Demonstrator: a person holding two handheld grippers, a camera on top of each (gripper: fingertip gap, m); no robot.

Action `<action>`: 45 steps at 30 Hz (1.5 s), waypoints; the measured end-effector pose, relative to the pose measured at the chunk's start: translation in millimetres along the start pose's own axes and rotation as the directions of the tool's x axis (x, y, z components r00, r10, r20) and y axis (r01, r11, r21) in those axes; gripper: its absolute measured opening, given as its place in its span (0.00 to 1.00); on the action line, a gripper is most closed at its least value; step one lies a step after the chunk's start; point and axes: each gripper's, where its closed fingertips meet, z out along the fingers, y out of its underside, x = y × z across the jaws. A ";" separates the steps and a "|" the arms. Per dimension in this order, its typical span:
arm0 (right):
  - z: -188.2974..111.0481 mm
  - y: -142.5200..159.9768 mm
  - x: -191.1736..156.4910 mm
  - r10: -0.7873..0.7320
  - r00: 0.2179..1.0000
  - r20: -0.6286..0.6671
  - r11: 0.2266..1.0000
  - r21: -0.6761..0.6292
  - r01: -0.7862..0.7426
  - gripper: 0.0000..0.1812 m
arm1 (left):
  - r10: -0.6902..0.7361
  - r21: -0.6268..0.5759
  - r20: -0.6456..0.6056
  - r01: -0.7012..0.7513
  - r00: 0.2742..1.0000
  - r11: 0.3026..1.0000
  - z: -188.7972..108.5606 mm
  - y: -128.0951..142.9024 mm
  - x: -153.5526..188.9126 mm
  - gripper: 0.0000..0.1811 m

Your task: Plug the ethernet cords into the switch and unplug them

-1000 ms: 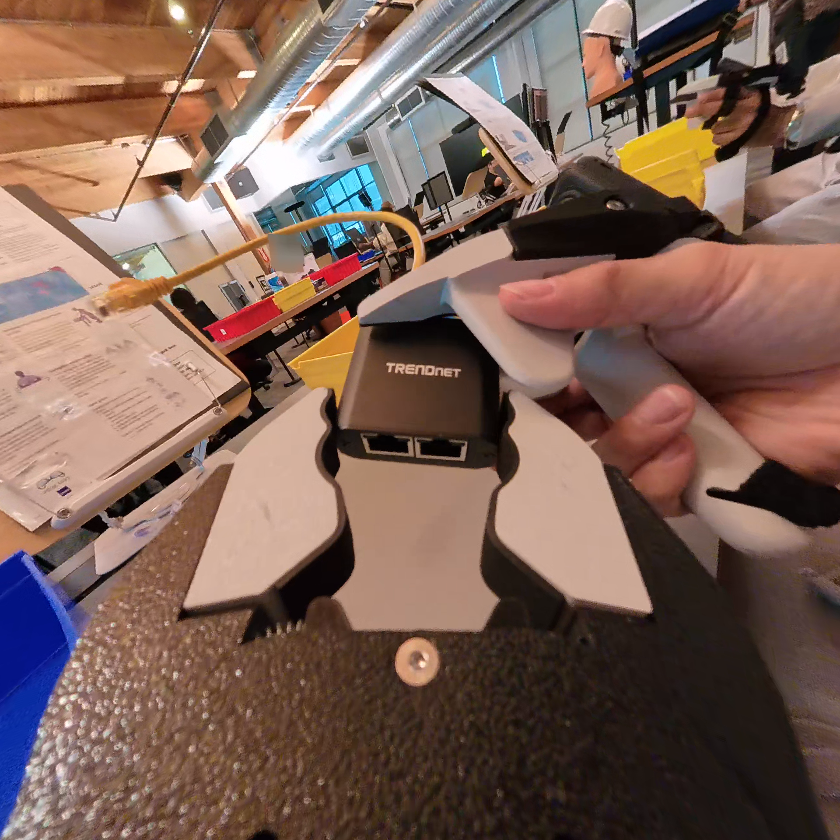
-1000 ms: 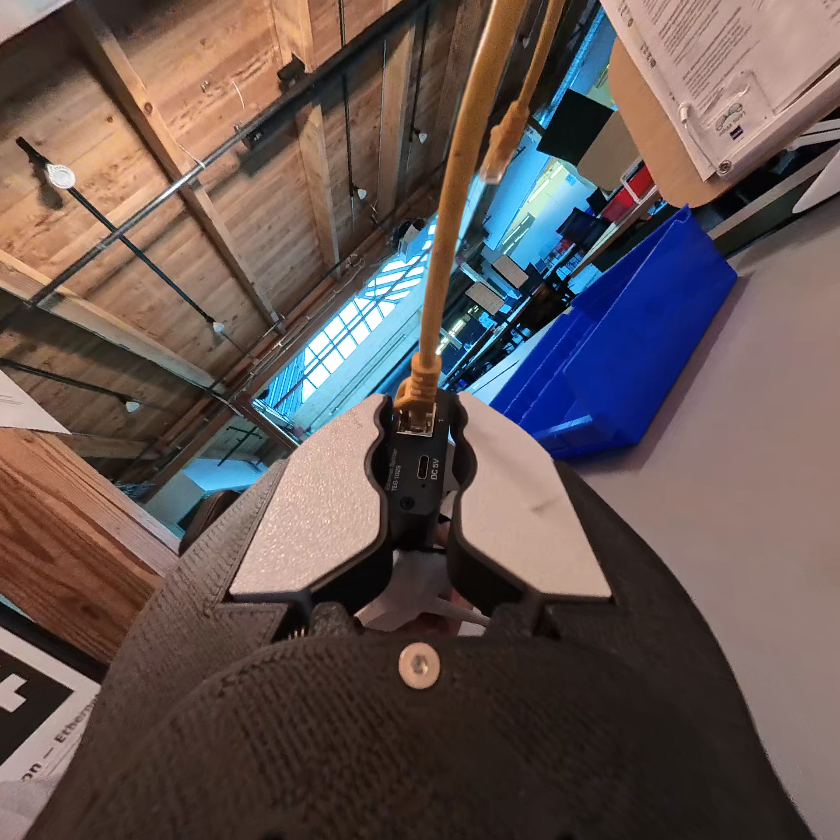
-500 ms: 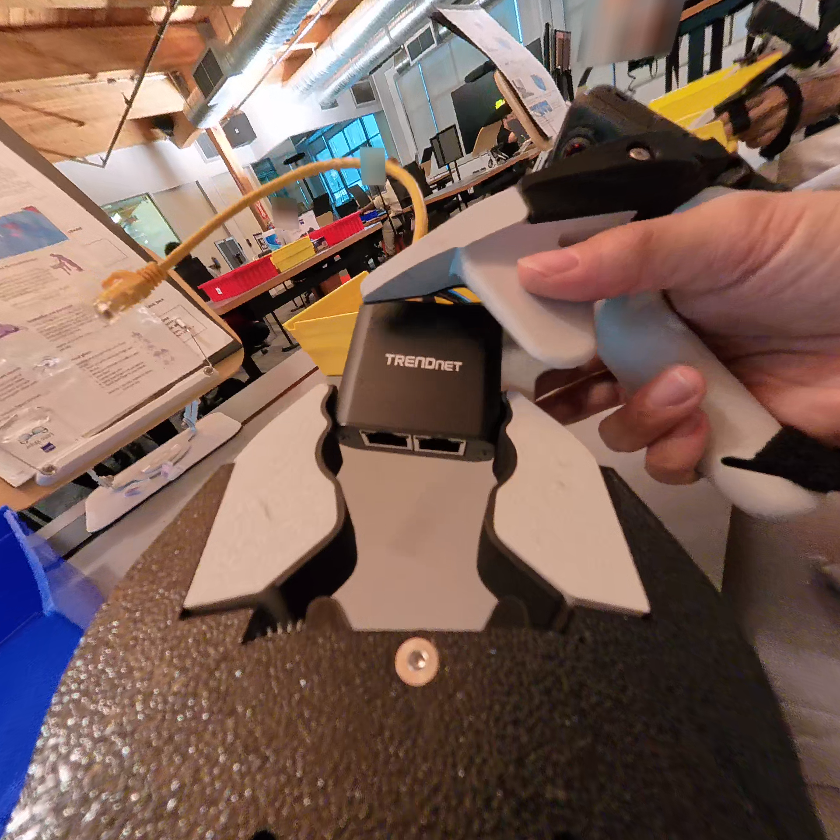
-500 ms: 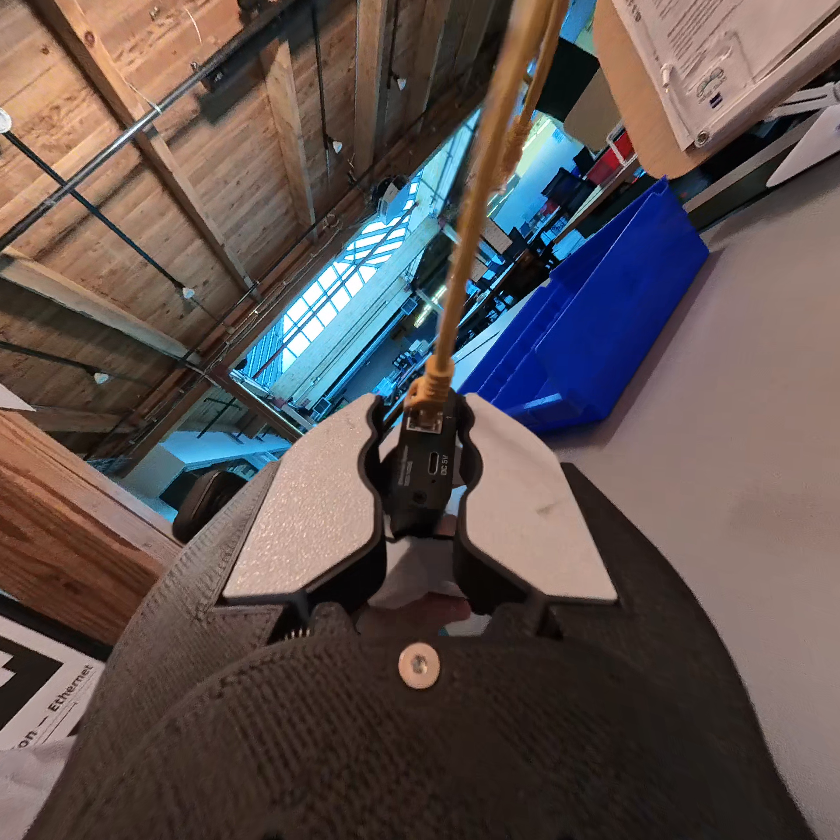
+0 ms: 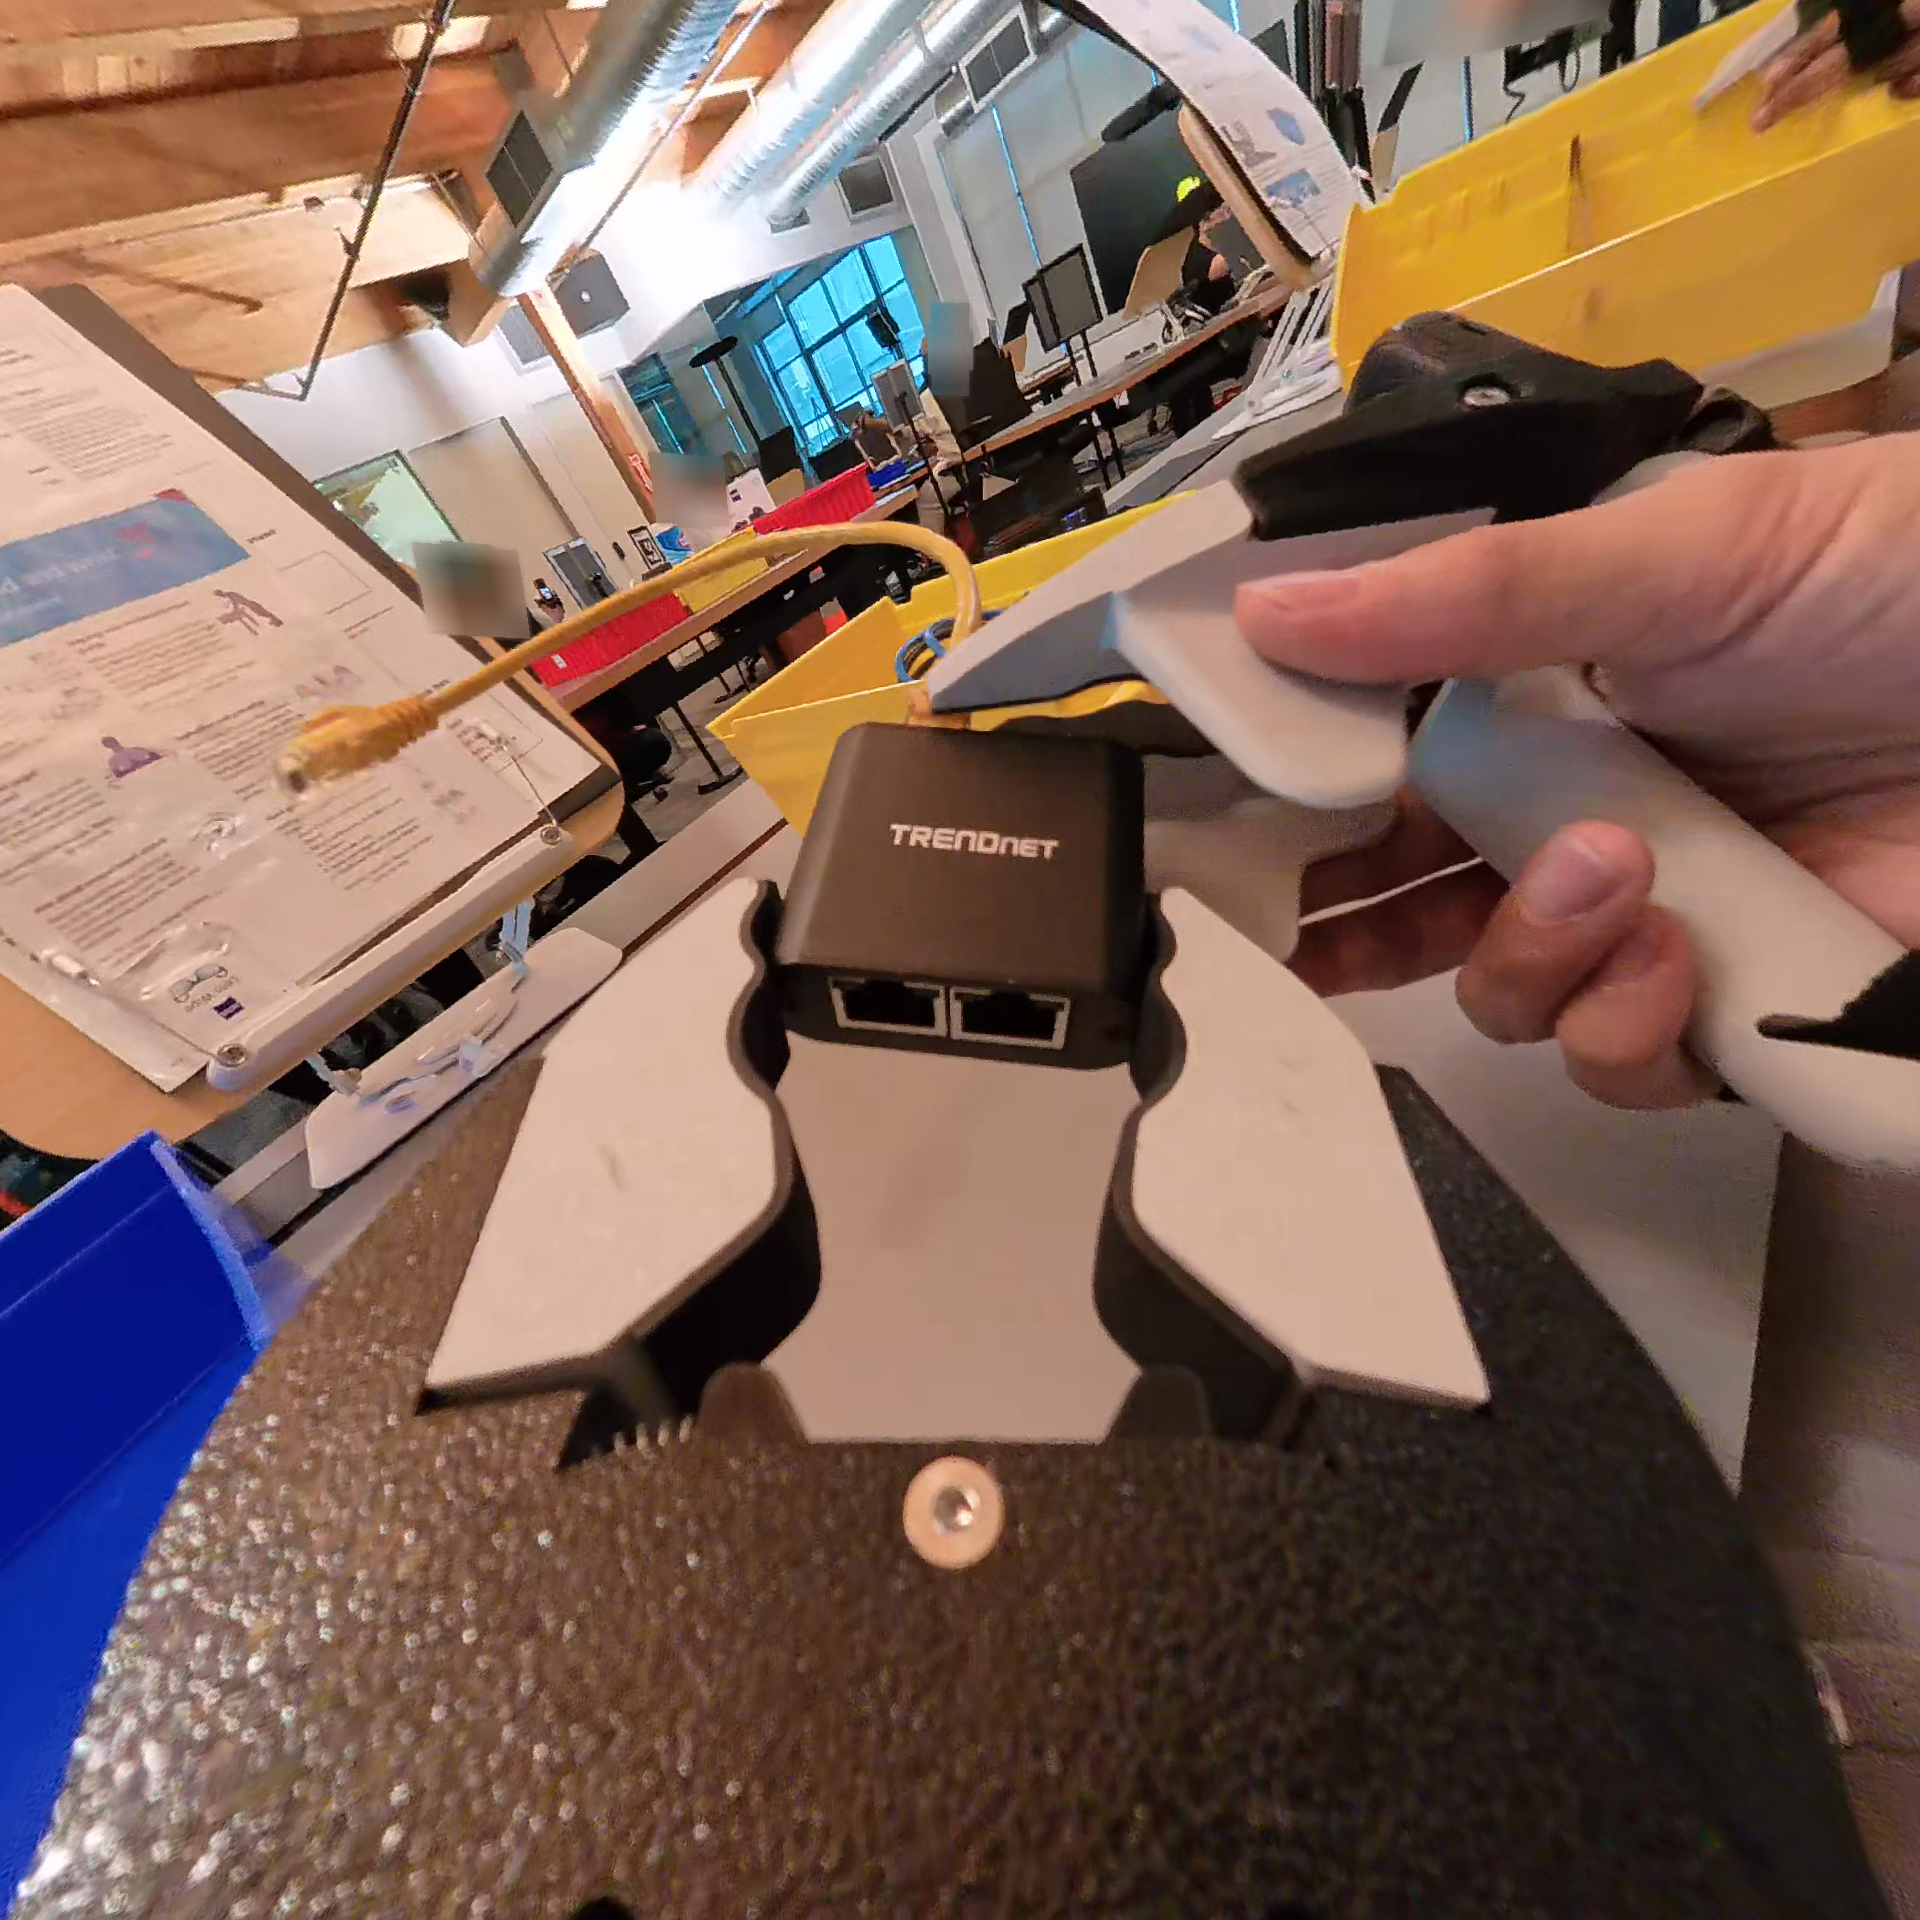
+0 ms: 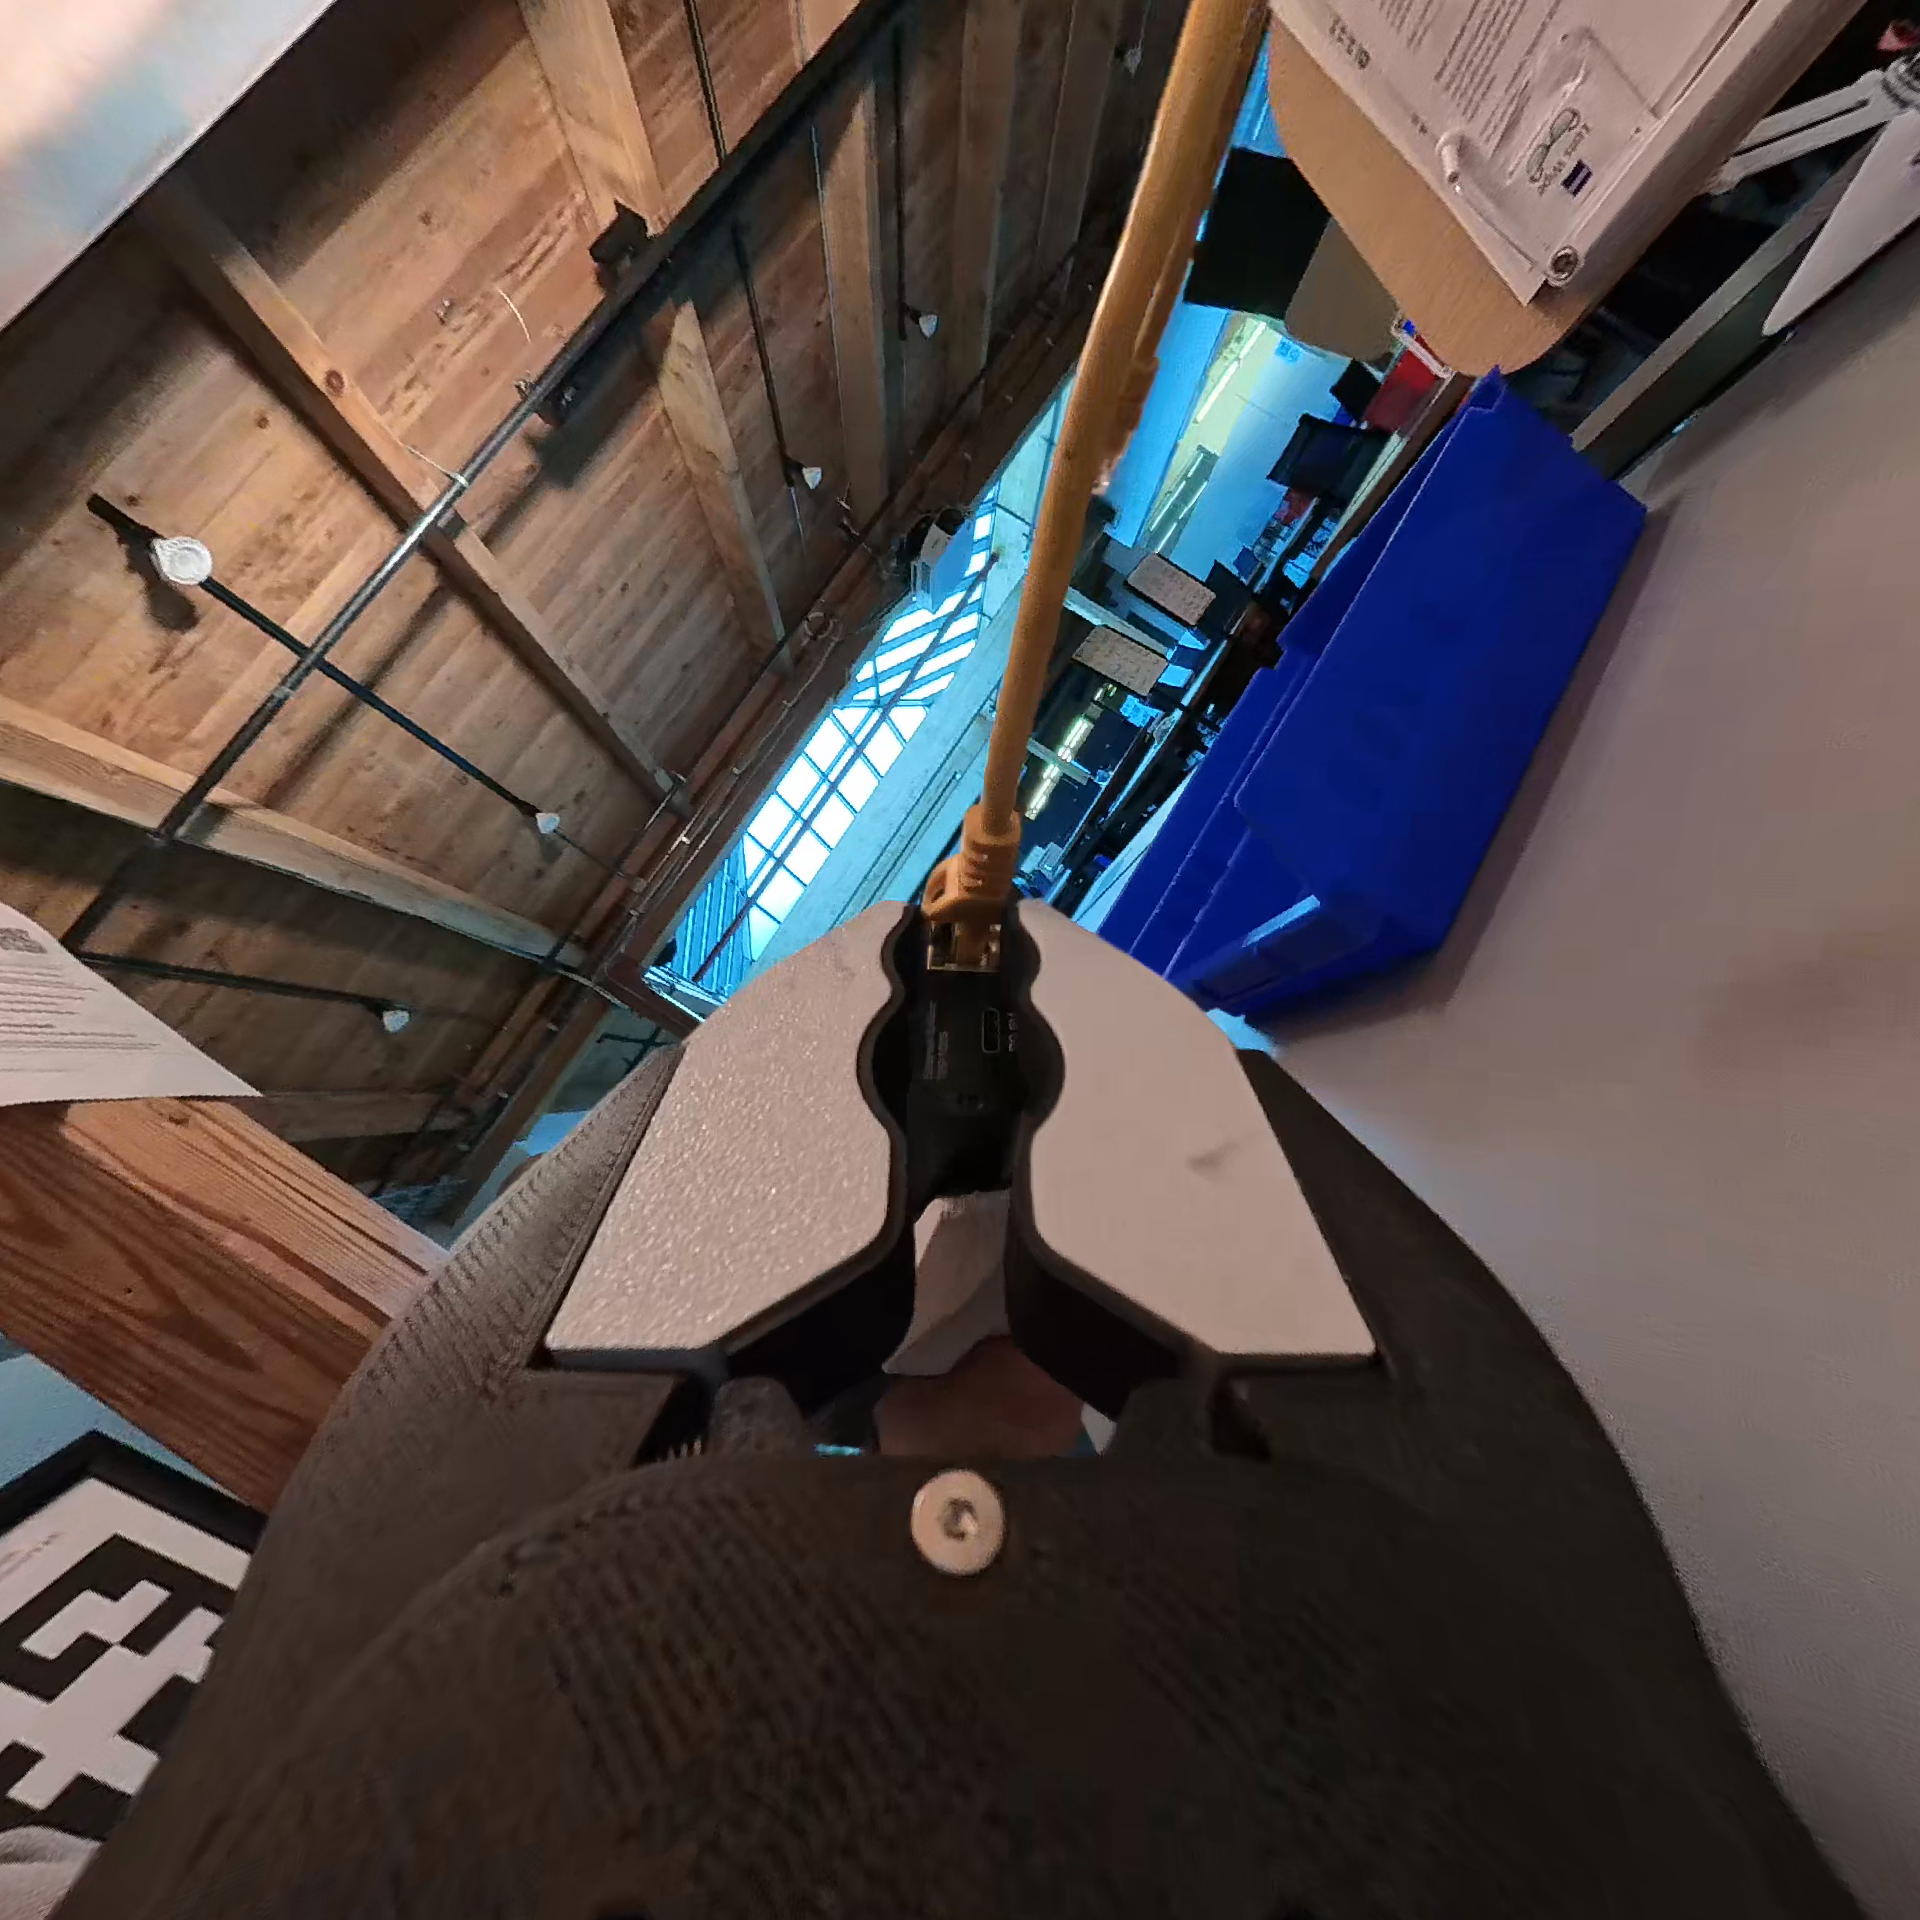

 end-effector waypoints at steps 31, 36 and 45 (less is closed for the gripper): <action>-1.6 -3.9 5.2 -0.295 0.952 0.079 0.950 -0.085 0.302 0.06 | 0.009 -0.012 0.102 -0.008 0.995 1.000 11.3 7.7 1.3 0.36; 1.7 0.3 -0.1 -0.168 0.976 0.139 0.972 -0.139 0.187 0.06 | 0.094 0.011 0.130 -0.096 0.987 0.995 5.4 5.3 -3.2 0.36; 2.4 -3.4 -3.0 -0.051 0.988 0.148 0.999 -0.006 0.053 0.07 | 0.088 0.026 0.121 -0.092 0.989 0.995 4.2 0.0 -3.3 0.36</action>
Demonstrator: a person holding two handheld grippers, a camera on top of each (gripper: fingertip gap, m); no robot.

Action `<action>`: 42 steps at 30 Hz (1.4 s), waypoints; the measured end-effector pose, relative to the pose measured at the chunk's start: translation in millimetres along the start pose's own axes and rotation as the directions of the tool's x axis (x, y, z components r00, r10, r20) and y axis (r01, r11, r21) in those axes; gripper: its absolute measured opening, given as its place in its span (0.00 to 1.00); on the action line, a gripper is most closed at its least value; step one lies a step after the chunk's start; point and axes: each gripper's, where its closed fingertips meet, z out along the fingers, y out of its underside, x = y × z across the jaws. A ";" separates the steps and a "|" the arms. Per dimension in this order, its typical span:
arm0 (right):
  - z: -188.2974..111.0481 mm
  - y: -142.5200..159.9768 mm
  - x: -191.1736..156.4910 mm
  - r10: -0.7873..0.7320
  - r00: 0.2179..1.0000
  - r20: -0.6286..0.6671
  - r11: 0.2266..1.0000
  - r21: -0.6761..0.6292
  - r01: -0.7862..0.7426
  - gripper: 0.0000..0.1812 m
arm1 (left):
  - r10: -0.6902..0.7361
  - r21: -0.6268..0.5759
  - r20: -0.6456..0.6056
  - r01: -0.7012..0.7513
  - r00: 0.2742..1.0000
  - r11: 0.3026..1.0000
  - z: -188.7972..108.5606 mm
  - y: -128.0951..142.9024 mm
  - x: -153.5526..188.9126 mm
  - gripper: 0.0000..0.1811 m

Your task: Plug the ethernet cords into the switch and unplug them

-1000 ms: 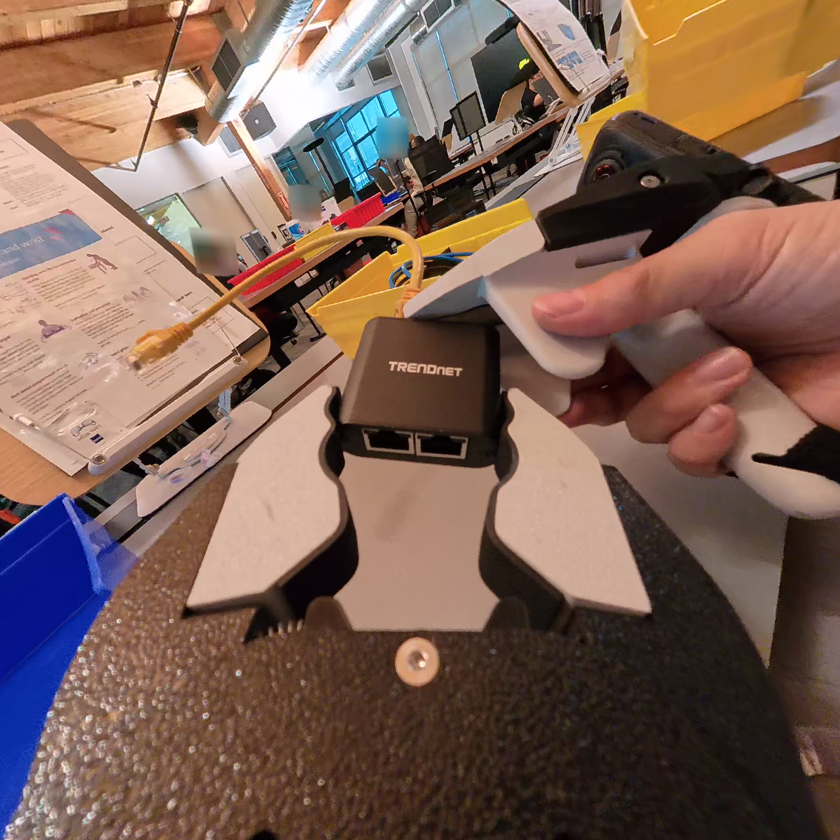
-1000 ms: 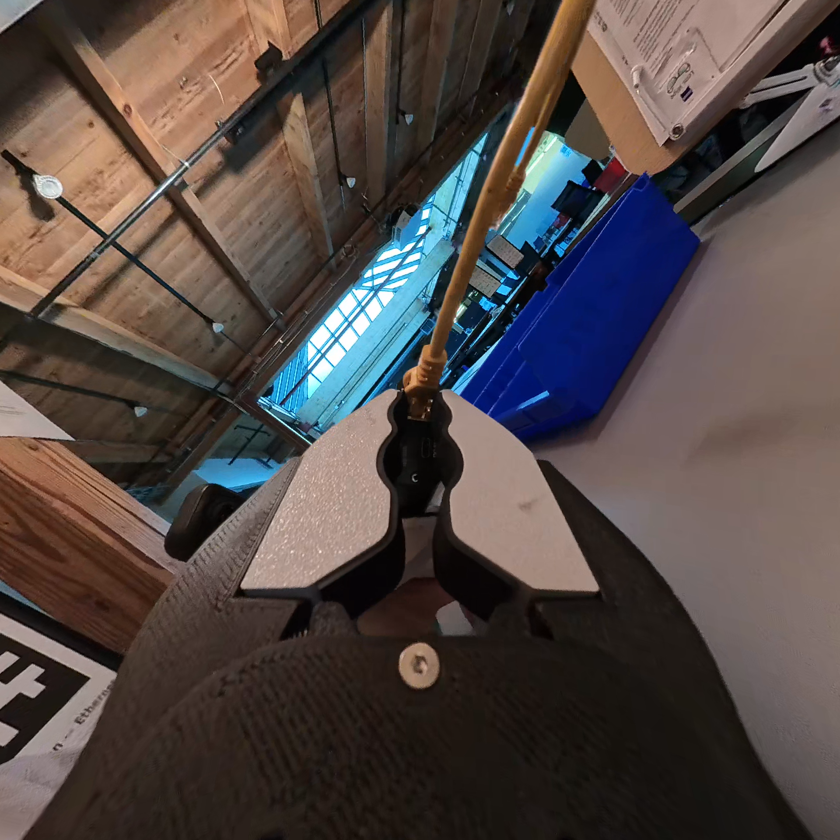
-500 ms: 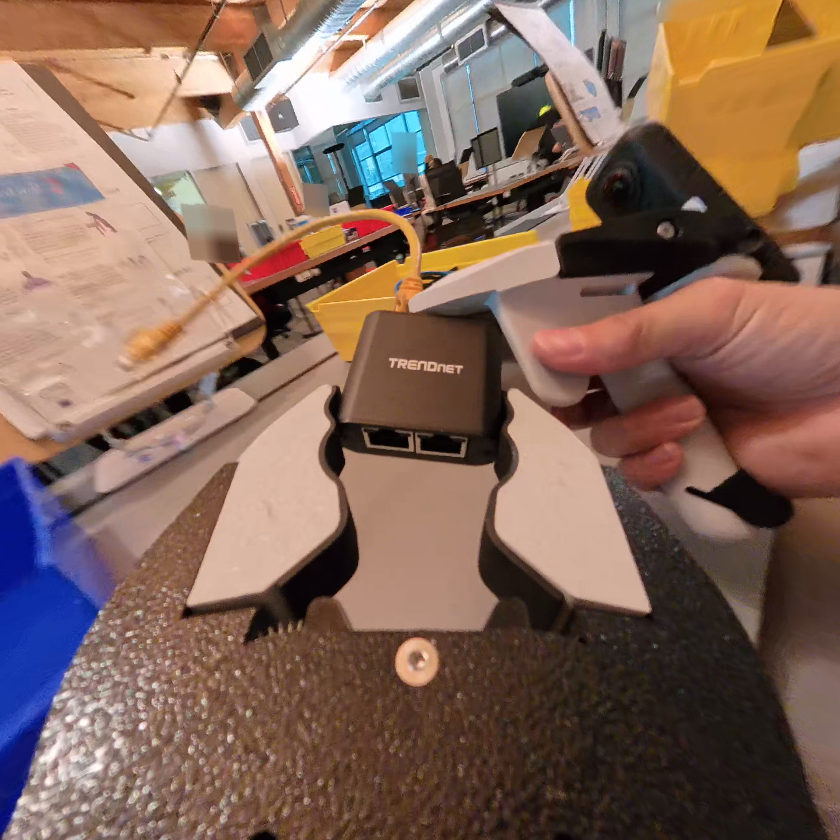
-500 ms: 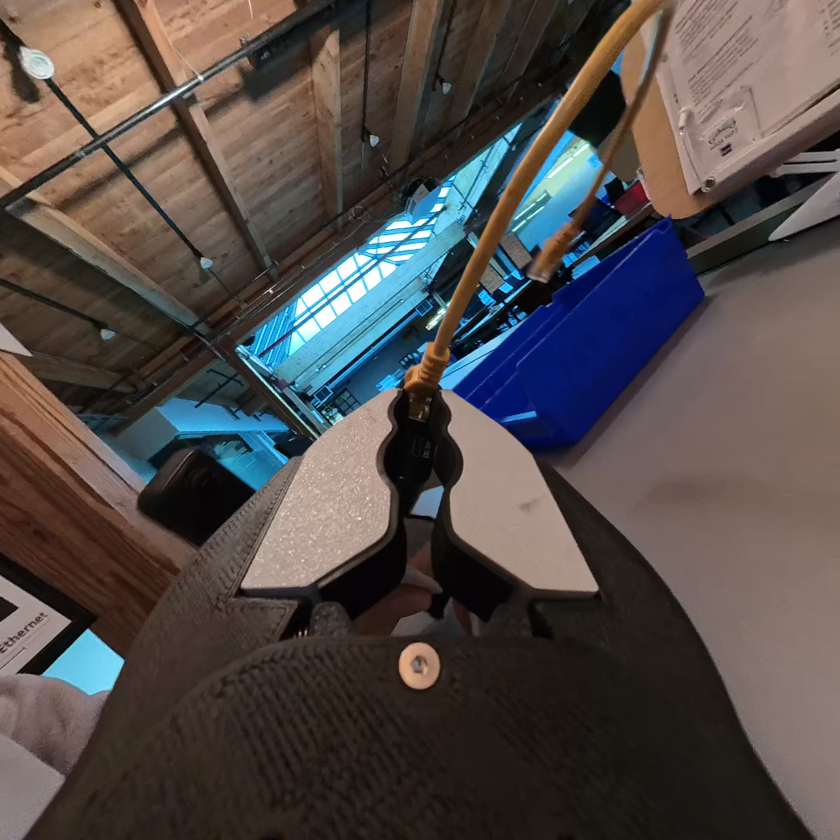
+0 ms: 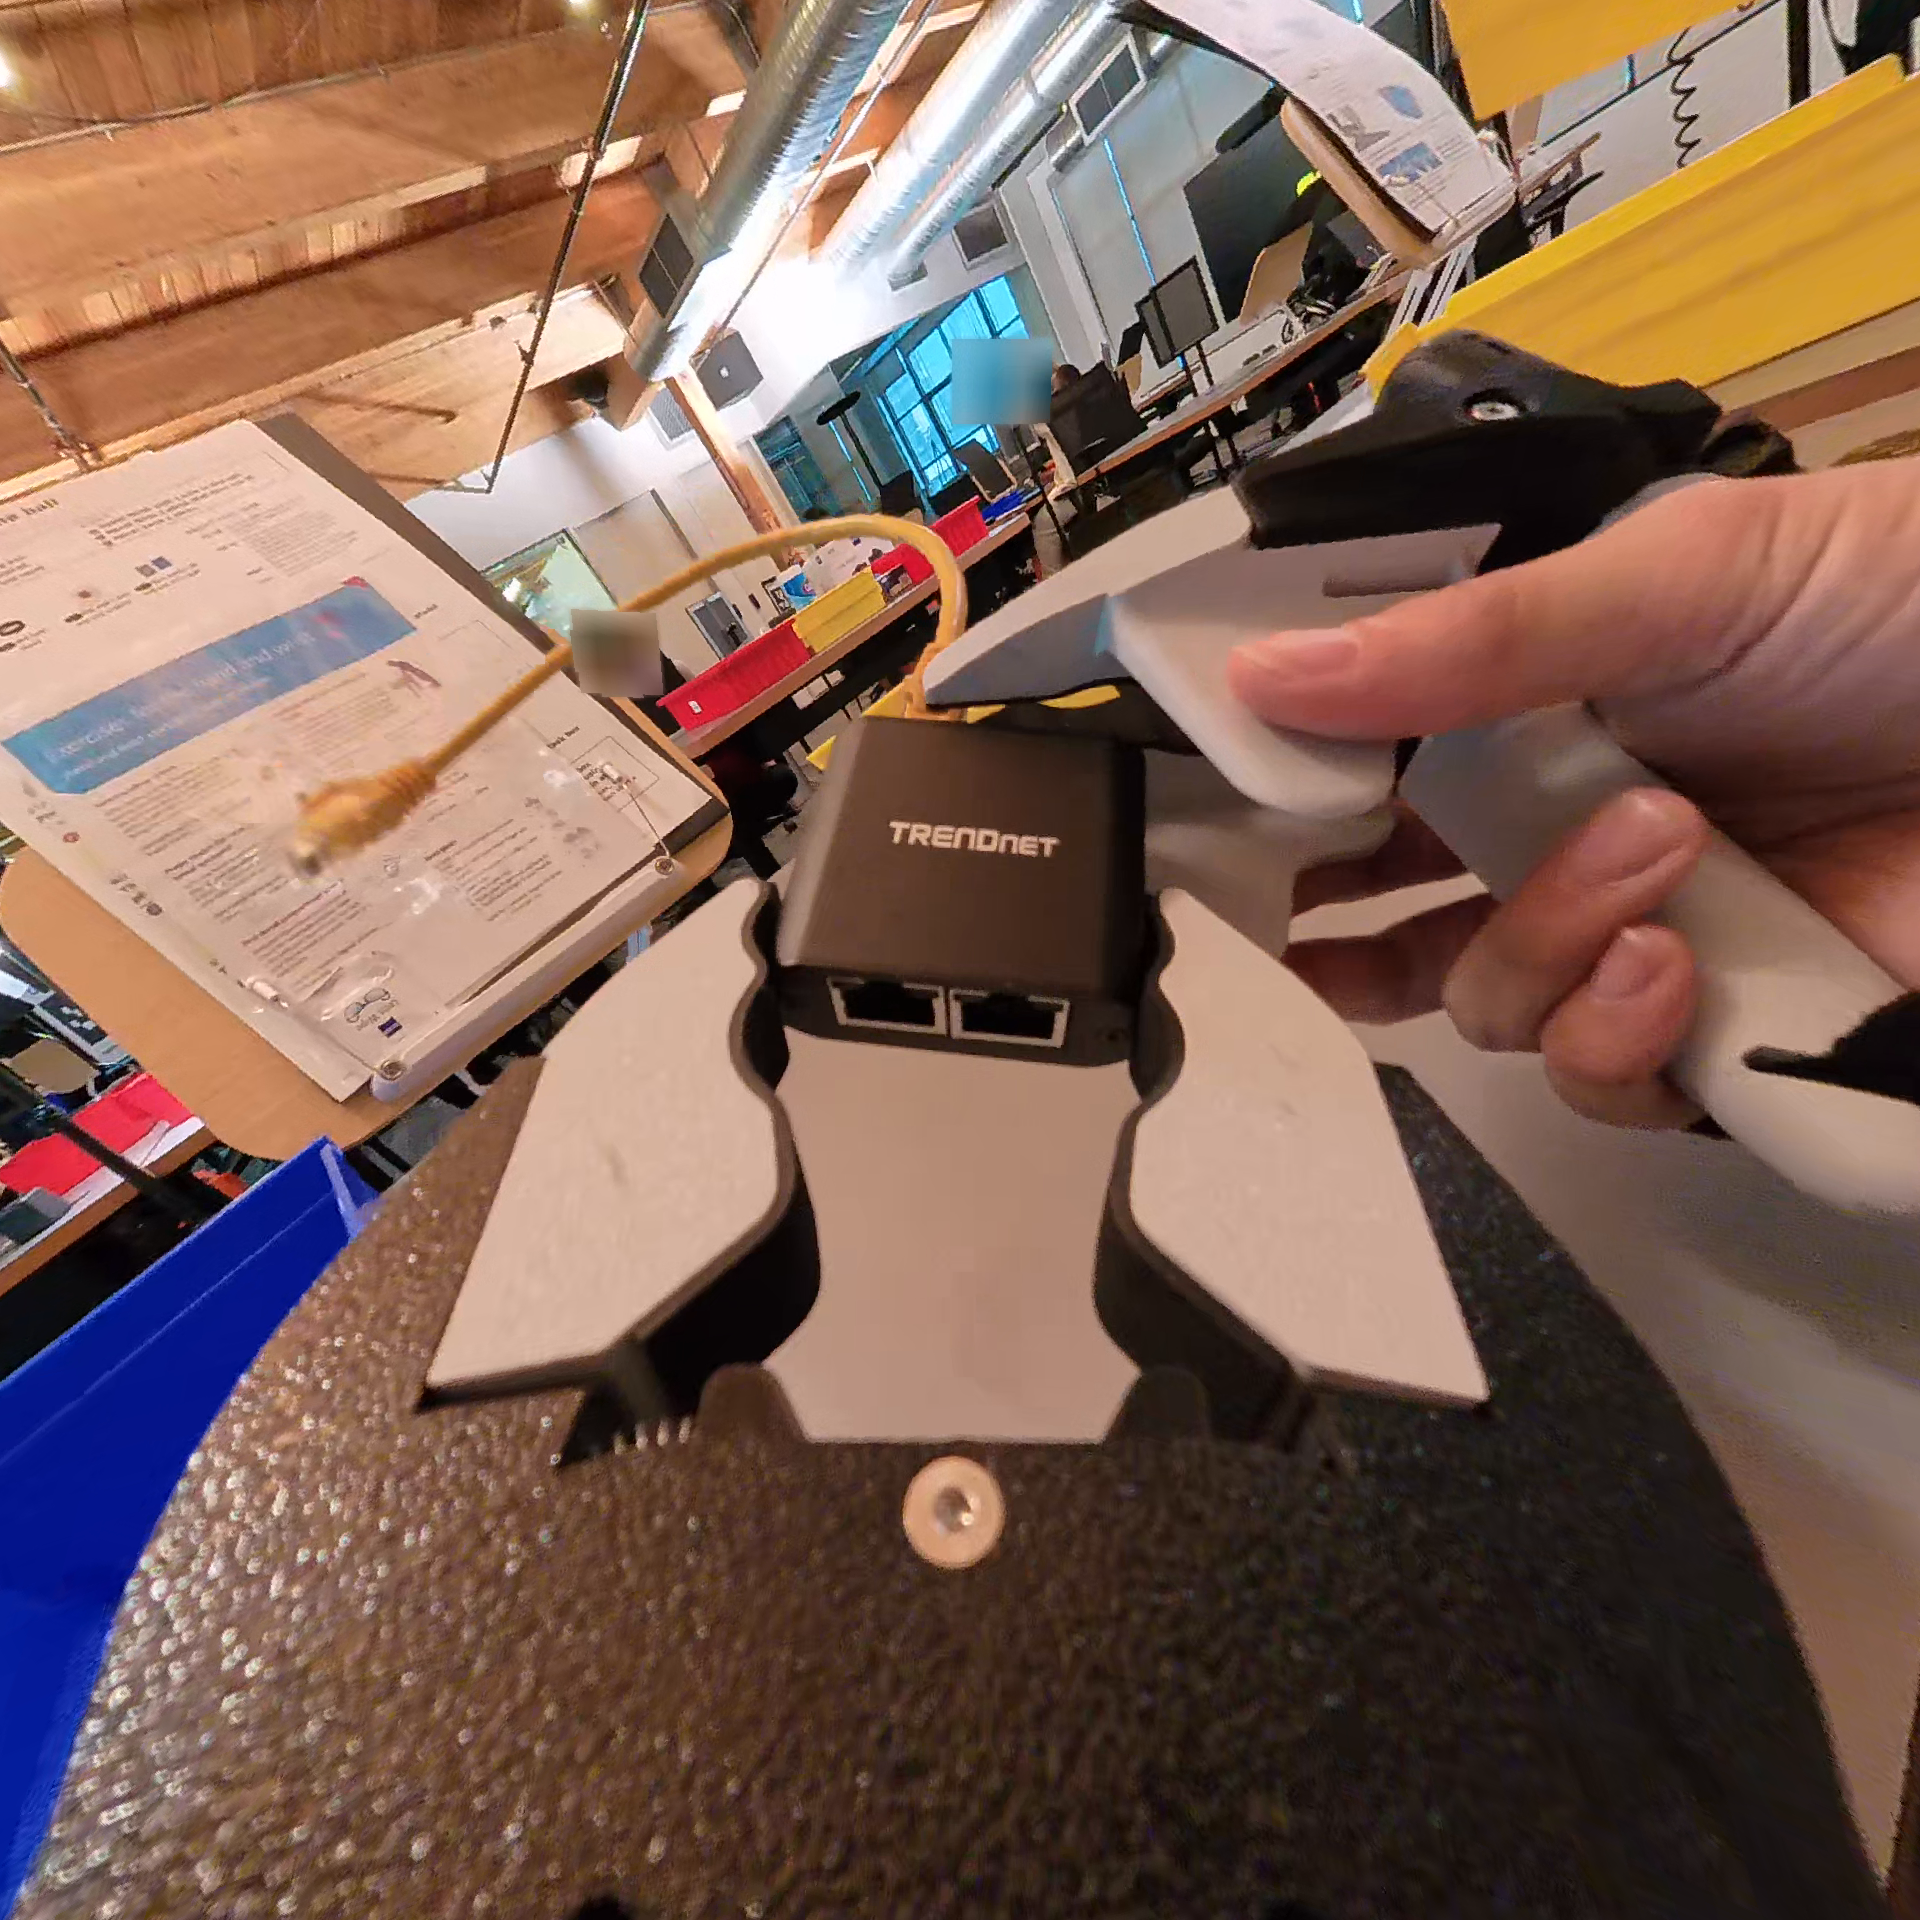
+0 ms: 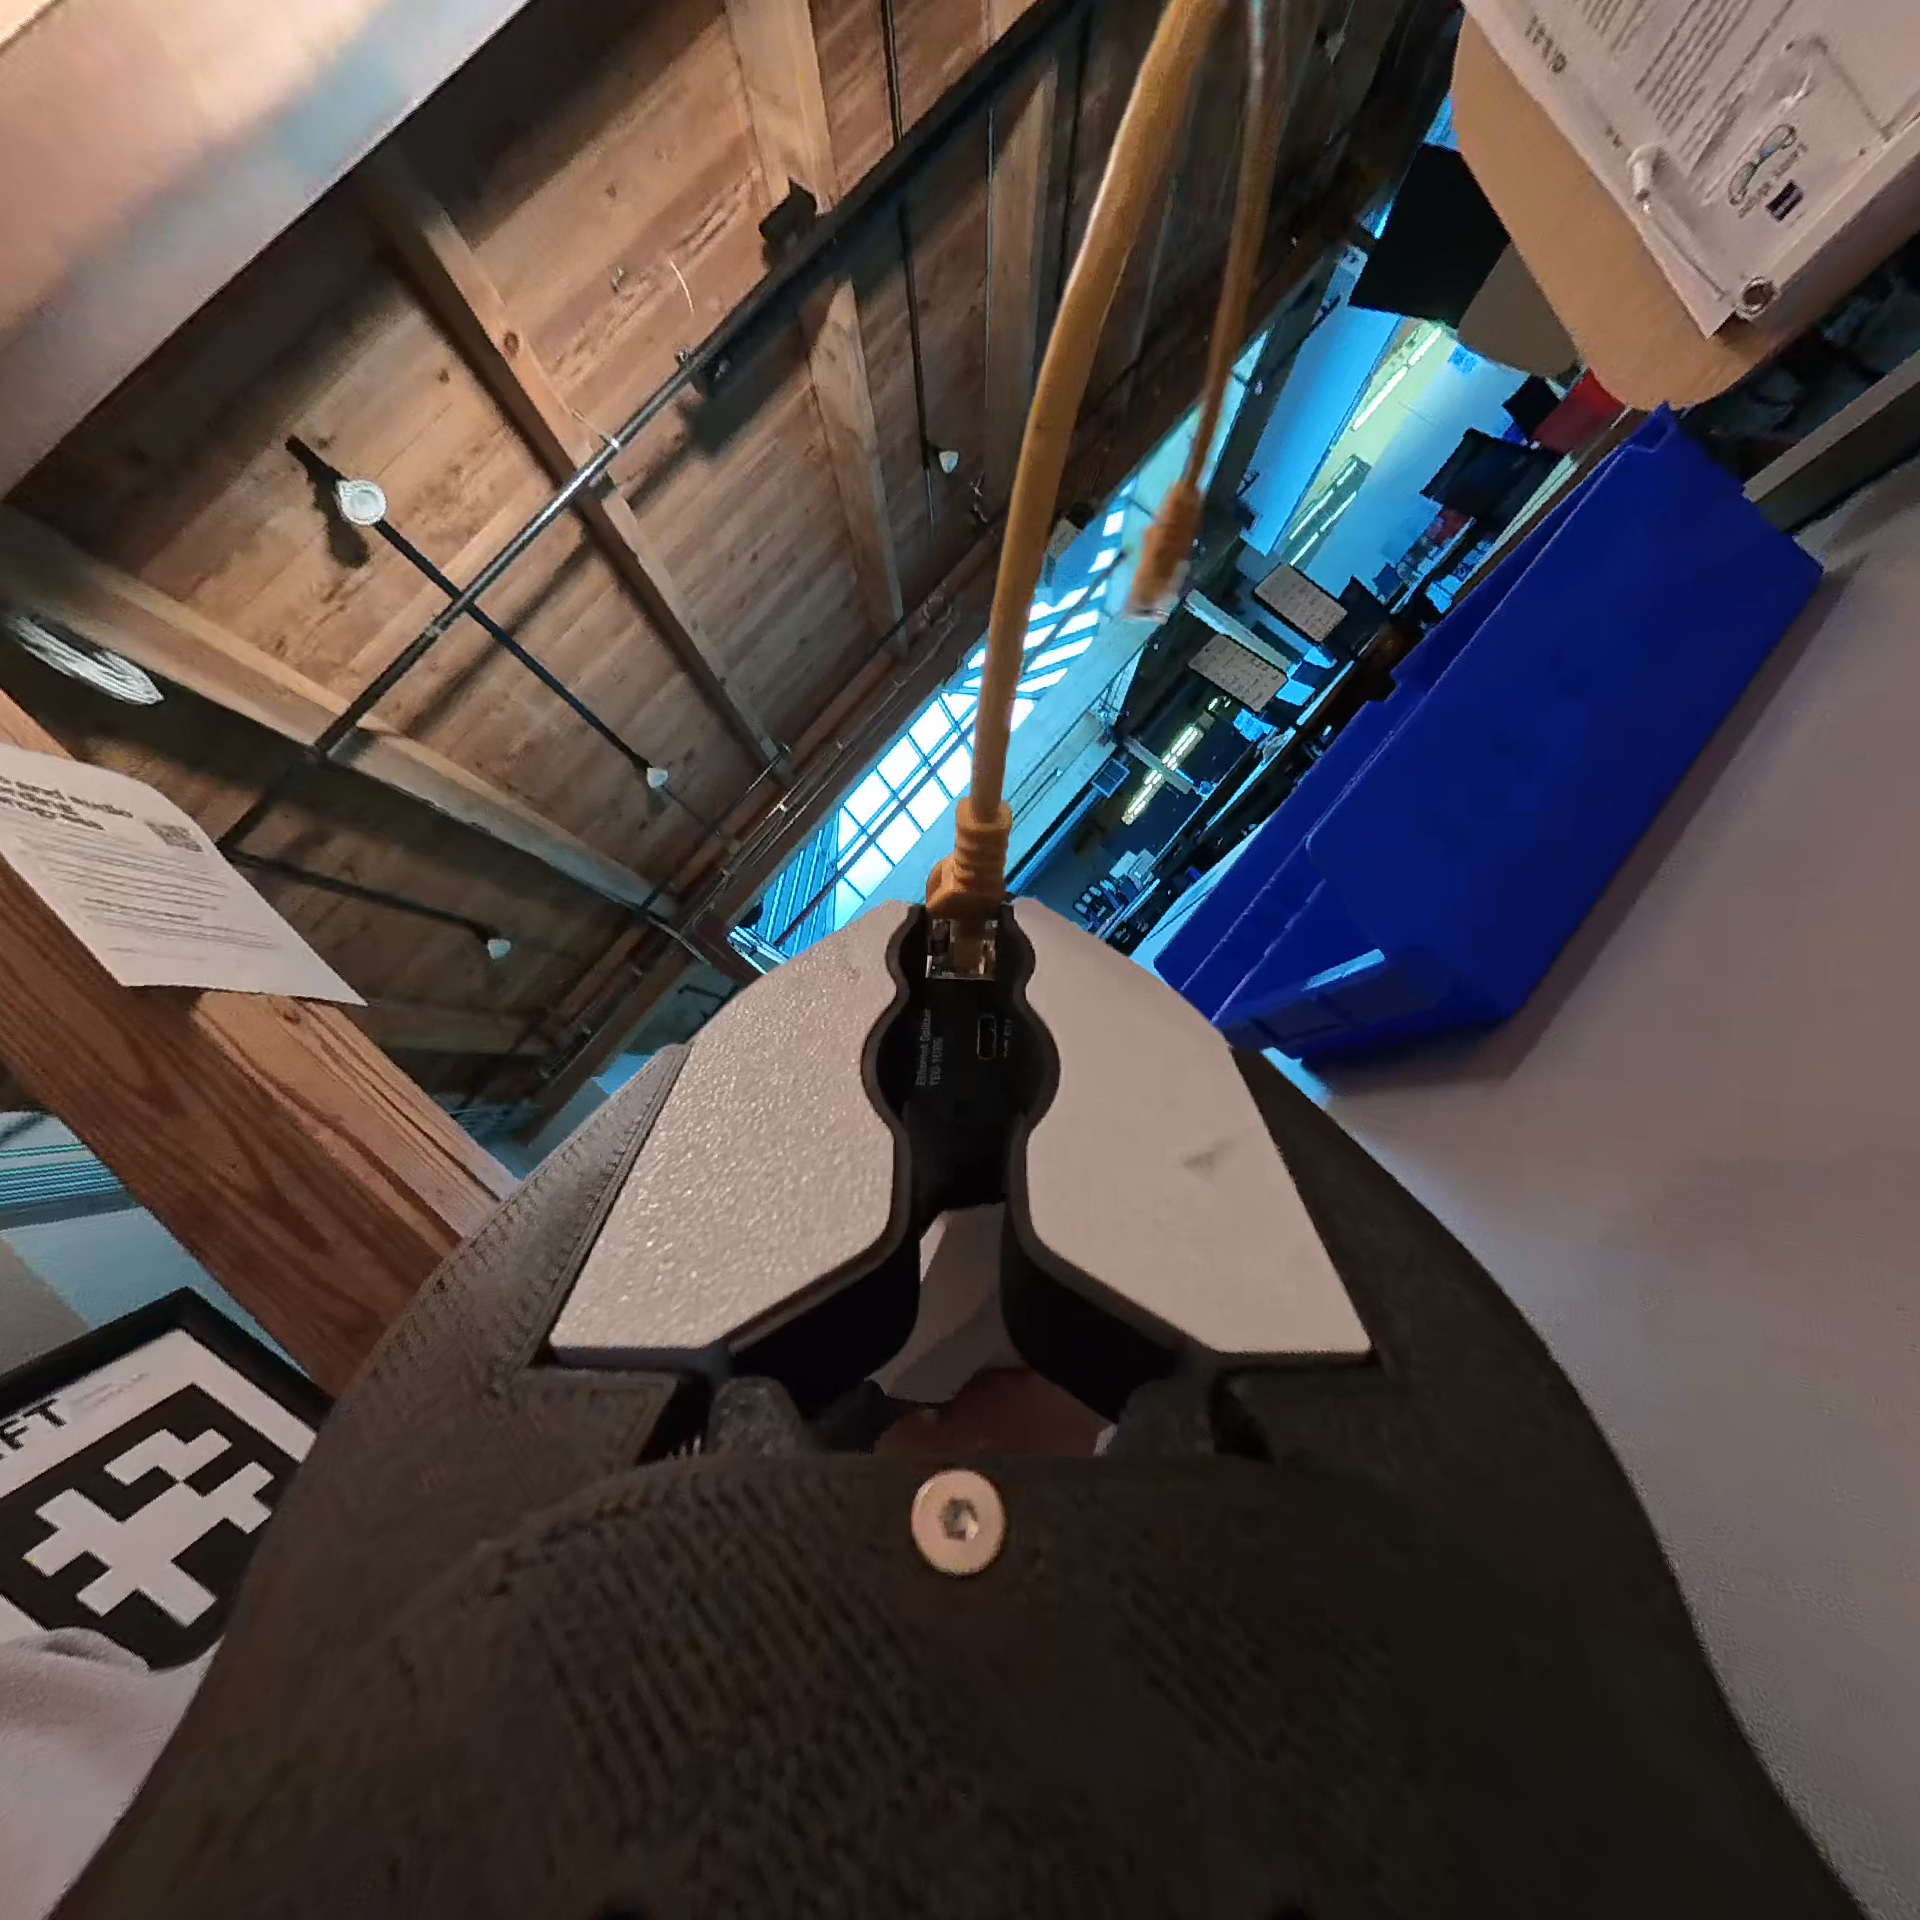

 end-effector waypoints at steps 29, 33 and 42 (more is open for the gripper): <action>-26.2 -49.0 10.2 -0.511 0.848 -0.142 0.859 -0.121 0.498 0.06 | -0.339 0.073 -0.009 0.339 0.941 0.938 -6.4 6.4 -21.7 0.35; -37.2 -91.0 -14.5 -0.618 0.779 -0.108 0.780 -0.203 0.591 0.06 | -0.256 0.075 -0.018 0.257 0.966 0.963 -10.8 1.9 -26.1 0.35; -123.1 -204.7 16.8 -0.856 0.503 -0.116 0.455 -0.629 0.630 0.06 | -0.271 0.050 -0.077 0.275 0.960 0.960 -9.8 10.5 -19.4 0.35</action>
